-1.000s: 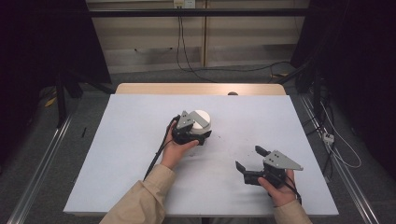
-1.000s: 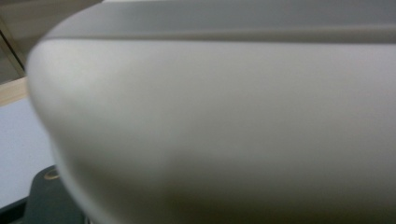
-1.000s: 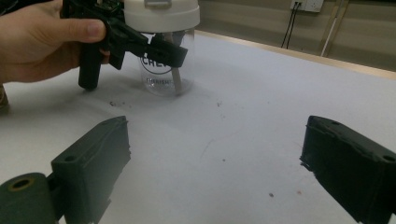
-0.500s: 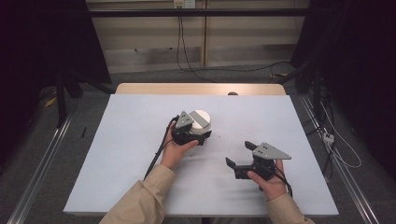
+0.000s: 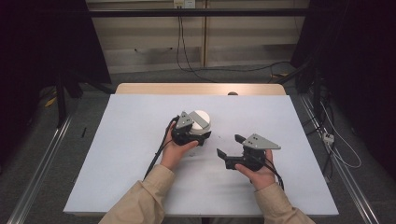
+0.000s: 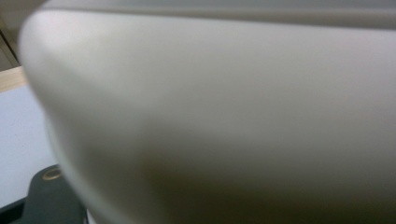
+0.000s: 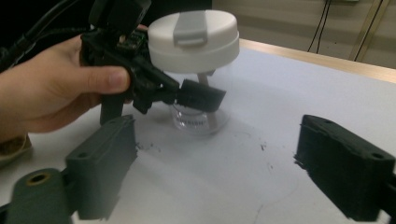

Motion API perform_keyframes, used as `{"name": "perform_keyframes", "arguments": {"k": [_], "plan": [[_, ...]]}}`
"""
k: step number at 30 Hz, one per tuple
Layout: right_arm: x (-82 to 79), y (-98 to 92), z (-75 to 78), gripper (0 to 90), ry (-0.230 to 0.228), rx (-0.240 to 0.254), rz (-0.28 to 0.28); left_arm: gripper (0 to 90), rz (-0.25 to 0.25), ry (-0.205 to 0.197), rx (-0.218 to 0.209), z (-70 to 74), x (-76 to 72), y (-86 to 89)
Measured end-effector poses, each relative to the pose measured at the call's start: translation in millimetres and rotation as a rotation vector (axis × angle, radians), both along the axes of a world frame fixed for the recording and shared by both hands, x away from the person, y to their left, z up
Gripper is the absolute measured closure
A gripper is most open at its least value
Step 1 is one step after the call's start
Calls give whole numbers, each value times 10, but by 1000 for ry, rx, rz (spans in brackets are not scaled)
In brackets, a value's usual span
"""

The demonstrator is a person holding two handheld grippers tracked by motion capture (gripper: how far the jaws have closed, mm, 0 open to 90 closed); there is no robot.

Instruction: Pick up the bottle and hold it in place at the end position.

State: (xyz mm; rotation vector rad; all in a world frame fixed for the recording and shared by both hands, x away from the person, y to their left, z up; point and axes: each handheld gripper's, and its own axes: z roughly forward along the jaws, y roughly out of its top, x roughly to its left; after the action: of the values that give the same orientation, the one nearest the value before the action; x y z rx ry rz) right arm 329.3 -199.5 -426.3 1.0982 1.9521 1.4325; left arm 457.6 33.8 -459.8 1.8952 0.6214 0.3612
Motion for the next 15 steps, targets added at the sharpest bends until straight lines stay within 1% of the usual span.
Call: {"name": "perform_keyframes", "arguments": {"k": [1,3,8,12,15], "plan": [[18,14,9,153,4,4,-3,180,-1,2,-2,-1,-1,1],[55,37,26,165,9,-7,-1,180,-2,4,-2,1,-1,4],[126,93,85,285,7,-28,6,180,-1,5,-6,-3,1,2],[179,131,120,413,7,-29,14,180,0,6,-8,-7,1,-7],[217,164,132,519,26,-27,29,180,1,8,-13,-8,3,-7]]}}
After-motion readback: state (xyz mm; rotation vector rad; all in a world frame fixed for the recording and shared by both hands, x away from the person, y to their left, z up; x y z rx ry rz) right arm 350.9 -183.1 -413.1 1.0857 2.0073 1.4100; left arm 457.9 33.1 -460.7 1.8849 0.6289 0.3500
